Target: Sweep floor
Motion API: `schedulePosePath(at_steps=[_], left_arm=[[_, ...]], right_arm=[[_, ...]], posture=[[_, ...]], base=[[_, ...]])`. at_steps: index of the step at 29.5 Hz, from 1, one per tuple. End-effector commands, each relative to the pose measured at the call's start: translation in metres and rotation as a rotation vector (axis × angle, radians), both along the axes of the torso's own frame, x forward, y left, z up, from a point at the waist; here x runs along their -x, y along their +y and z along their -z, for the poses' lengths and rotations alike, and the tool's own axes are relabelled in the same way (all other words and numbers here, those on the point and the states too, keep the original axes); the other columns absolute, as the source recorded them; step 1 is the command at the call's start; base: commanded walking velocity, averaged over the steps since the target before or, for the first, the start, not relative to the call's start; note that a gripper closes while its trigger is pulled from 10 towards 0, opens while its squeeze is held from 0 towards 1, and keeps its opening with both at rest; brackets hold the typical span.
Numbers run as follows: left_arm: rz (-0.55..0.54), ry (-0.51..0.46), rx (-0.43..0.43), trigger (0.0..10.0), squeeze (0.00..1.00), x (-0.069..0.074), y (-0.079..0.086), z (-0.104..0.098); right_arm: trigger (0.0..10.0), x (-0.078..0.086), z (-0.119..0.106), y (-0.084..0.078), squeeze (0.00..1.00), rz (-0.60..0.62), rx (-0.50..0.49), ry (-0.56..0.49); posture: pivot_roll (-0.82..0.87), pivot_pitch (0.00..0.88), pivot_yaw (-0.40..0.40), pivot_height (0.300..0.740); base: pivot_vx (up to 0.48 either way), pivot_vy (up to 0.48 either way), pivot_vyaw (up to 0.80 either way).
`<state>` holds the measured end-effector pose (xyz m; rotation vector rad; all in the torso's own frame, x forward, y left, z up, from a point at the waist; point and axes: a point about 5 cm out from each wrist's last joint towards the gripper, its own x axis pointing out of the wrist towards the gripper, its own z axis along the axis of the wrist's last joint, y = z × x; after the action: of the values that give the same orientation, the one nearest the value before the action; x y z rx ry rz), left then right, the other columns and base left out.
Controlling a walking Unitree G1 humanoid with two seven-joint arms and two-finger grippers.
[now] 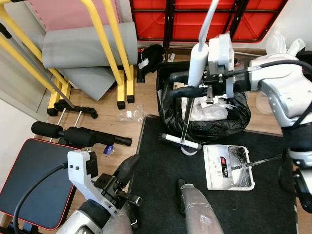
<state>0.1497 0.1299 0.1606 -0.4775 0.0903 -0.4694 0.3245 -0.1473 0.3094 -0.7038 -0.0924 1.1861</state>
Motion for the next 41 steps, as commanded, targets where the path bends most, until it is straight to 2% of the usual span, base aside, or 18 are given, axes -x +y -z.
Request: schedulePosePath(at_steps=[1,5,6,10,16,17,19,20,21,22,23,25,30,36,37,40,41], left_arm=[[0.011,0.021,0.0,10.0,0.0,0.005,0.0,0.002],[0.012,0.023,-0.001,10.0,0.0,0.006,0.001,0.002],[0.011,0.026,-0.001,10.0,0.0,0.006,0.001,0.001],[0.012,0.028,-0.001,10.0,0.0,0.007,0.002,0.002],[0.011,0.028,-0.002,10.0,0.0,0.006,0.002,0.002],[0.01,0.027,-0.002,10.0,0.0,0.006,0.002,0.002],[0.01,0.027,-0.002,10.0,0.0,0.006,0.002,0.002],[0.009,0.026,-0.002,10.0,0.0,0.006,0.002,0.001],[0.009,0.026,-0.002,10.0,0.0,0.006,0.002,0.001],[0.008,0.025,-0.002,10.0,0.0,0.006,0.002,0.001],[0.008,0.025,-0.002,10.0,0.0,0.006,0.002,0.001],[0.008,0.025,-0.002,10.0,0.0,0.007,0.002,0.0],[0.01,0.028,-0.001,10.0,0.0,0.008,0.002,-0.001],[0.01,0.03,-0.001,10.0,0.0,0.009,0.003,-0.001],[0.01,0.03,-0.002,10.0,0.0,0.008,0.003,-0.001],[0.01,0.03,-0.002,10.0,0.0,0.008,0.003,-0.001],[0.01,0.03,-0.003,10.0,0.0,0.008,0.003,-0.001]], right_arm=[[10.0,0.003,-0.007,0.0,0.0,-0.008,0.04,-0.09],[10.0,0.0,-0.005,-0.002,0.0,0.009,0.053,-0.109],[10.0,-0.001,-0.012,-0.002,0.0,0.013,0.008,-0.113],[10.0,-0.002,-0.028,-0.004,0.0,0.008,-0.066,-0.123],[10.0,-0.005,-0.03,-0.007,0.0,0.024,-0.038,-0.146],[10.0,-0.006,-0.02,-0.006,0.0,0.027,-0.007,-0.144],[10.0,-0.006,-0.02,-0.006,0.0,0.027,-0.007,-0.144],[10.0,-0.006,0.001,-0.002,0.0,0.02,0.042,-0.124],[10.0,-0.006,0.001,-0.002,0.0,0.02,0.042,-0.124],[10.0,-0.005,0.023,0.002,0.0,0.012,0.067,-0.093],[10.0,-0.005,0.023,0.002,0.0,0.012,0.067,-0.093],[10.0,-0.002,0.056,0.004,0.0,-0.002,0.106,-0.036],[10.0,0.002,0.069,0.003,0.0,-0.022,0.126,0.011],[10.0,0.008,0.071,0.003,0.0,-0.077,0.133,0.076],[10.0,0.011,0.07,0.003,0.0,-0.097,0.119,0.122],[10.0,0.014,0.07,0.004,0.0,-0.11,0.11,0.153],[10.0,0.02,0.071,0.001,0.0,-0.137,0.106,0.233]], posture=[[-0.12,0.292,-0.001,0.74],[-0.11,0.295,0.0,0.74],[-0.11,0.299,0.003,0.74],[-0.11,0.298,0.003,0.74],[-0.12,0.299,0.0,0.74],[-0.11,0.3,0.0,0.74],[-0.11,0.3,0.0,0.74],[-0.11,0.305,0.0,0.74],[-0.11,0.305,0.0,0.74],[-0.11,0.309,0.001,0.74],[-0.11,0.309,0.001,0.74],[-0.1,0.314,0.003,0.74],[-0.1,0.316,0.003,0.74],[-0.1,0.316,0.004,0.74],[-0.1,0.316,0.004,0.74],[-0.1,0.316,0.004,0.74],[-0.1,0.316,0.003,0.74]], base=[[0.0,0.0,0.0],[0.0,0.0,0.0],[0.0,0.0,0.0],[0.0,0.0,0.0],[0.0,0.0,0.0],[0.0,0.0,0.0],[0.0,0.0,0.0],[0.0,0.0,0.0],[0.0,0.0,0.0],[0.0,0.0,0.0],[0.0,0.0,0.0],[0.0,0.0,0.0],[0.0,0.0,0.0],[0.0,0.0,0.0],[0.0,0.0,0.0],[0.0,0.0,0.0],[0.0,0.0,0.0]])
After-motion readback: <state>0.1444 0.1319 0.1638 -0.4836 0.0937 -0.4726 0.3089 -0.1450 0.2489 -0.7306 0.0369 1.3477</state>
